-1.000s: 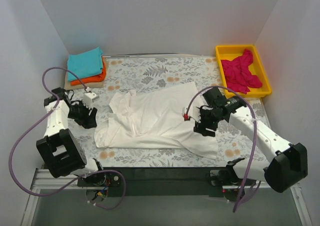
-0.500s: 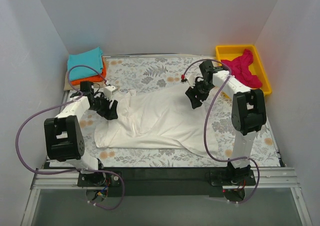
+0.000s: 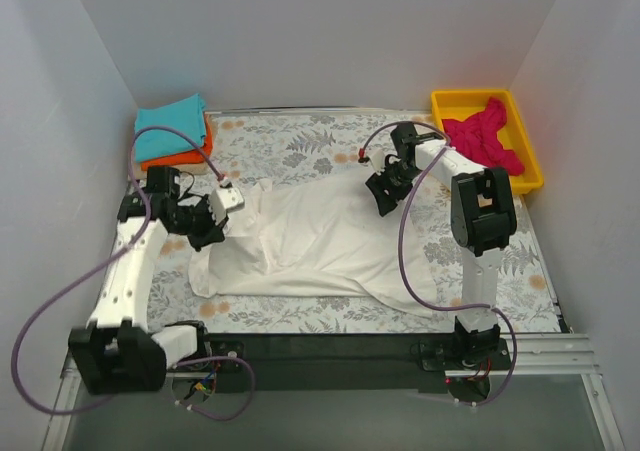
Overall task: Fold and stack the t-shirts
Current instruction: Flatten the tshirt out
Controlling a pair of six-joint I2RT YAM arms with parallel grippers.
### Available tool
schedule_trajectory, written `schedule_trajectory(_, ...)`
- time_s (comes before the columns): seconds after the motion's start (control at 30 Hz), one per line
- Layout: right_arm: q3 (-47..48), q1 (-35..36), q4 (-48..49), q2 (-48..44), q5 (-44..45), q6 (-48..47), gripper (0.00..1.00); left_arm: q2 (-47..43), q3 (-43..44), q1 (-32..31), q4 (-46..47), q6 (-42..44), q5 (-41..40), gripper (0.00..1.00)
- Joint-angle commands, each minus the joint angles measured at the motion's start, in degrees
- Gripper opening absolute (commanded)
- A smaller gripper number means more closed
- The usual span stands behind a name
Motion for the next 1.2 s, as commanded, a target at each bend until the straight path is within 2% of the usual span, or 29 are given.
schedule_trajectory(0.0,0.3,-0.4,-0.7,-4.4,0.6,0.0,0.54,-15.1,-6.8,-2.0,-15.6,16.3,-7.0,0.04)
schedule_trajectory(0.07,0.6,-0.5,-0.7,-5.6,0.8,-0.4,0.54,-18.9,-10.5,-2.0,-15.1,21.0,-9.7,0.16)
schedule_trajectory(0.1,1.0,-0.7,-0.7,-5.9,1.1,-0.6,0.54,-19.5,-10.4,-2.0,-13.6,18.9,-9.1,0.24)
schedule_trajectory(0.13,1.5,-0.8,-0.8,-6.1,1.4,-0.9,0.55,-18.1,-9.6,-2.0,-9.8,15.3,-7.7,0.45)
schedule_trajectory(0.17,2.1,-0.8,-0.7,-6.2,2.0,-1.2,0.56,-16.4,-8.1,-2.0,-8.1,11.9,-6.5,0.48)
schedule_trajectory(0.23,4.9,-1.6,-0.7,-5.5,2.5,-1.3,0.59,-11.0,-1.8,-2.1,-6.2,3.0,-2.0,0.65)
schedule_trajectory(0.27,6.3,-1.9,-0.7,-4.9,2.7,-0.8,0.61,-5.5,0.4,-2.0,-2.4,-0.4,-0.6,0.74)
schedule_trajectory(0.3,9.5,-2.7,-0.7,-3.4,2.7,-0.4,0.63,-3.1,4.2,-1.7,0.0,-4.4,1.1,0.74)
schedule_trajectory(0.33,10.9,-3.1,-0.7,-2.3,2.8,0.0,0.65,-0.8,5.1,-1.1,7.6,-11.9,2.5,0.74)
schedule_trajectory(0.4,15.3,-4.1,-0.6,0.9,3.8,1.7,0.67,8.8,7.0,-0.9,20.2,-25.2,-0.8,0.74)
schedule_trajectory(0.53,22.2,-5.5,-0.6,6.8,4.4,4.0,0.7,19.4,12.5,-1.0,31.4,-36.3,-7.3,0.71)
schedule_trajectory(0.57,23.2,-5.6,-0.6,8.7,4.4,4.3,0.7,25.5,14.2,-1.1,31.2,-37.2,-8.2,0.67)
schedule_trajectory(0.7,26.0,-5.8,0.5,12.1,5.4,6.5,0.72,33.7,16.9,-0.9,34.7,-40.6,-15.1,0.67)
schedule_trajectory(0.87,27.0,-5.9,4.0,14.9,4.4,9.4,0.72,37.8,16.7,-1.0,38.5,-45.1,-16.8,0.68)
schedule_trajectory(1.17,25.7,-5.7,10.6,17.7,3.6,16.1,0.61,38.9,16.2,-0.9,40.8,-48.2,-18.0,0.67)
